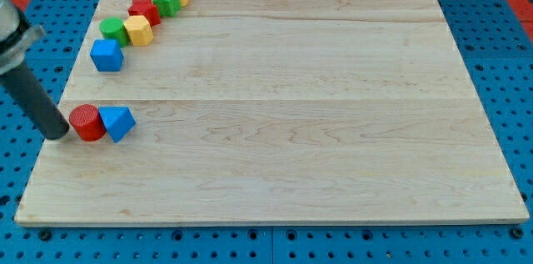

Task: Push the red circle and blue triangle towards the center

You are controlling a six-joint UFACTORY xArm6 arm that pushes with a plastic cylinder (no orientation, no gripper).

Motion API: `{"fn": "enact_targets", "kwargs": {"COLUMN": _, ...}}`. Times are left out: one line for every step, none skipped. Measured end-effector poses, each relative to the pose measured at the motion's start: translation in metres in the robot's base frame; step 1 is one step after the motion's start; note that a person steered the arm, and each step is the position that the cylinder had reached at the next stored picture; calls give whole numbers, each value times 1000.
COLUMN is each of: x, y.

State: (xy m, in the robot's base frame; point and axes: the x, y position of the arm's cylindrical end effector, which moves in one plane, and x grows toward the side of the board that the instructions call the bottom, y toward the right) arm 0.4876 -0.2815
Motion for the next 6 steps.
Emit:
{"fn": "enact_targets", "kwargs": {"x": -6, "y": -4}}
{"fn": "enact_targets", "kwargs": {"x": -6, "y": -5}}
{"fn": "enact_targets", "kwargs": {"x": -6, "y": 14}}
{"fn": "enact_targets", "kwargs": {"x": -5, "y": -4}}
{"fn": "enact_targets", "kwargs": {"x": 18, "y": 34}}
{"fn": "enact_targets", "kwargs": {"x": 1, "y": 79}}
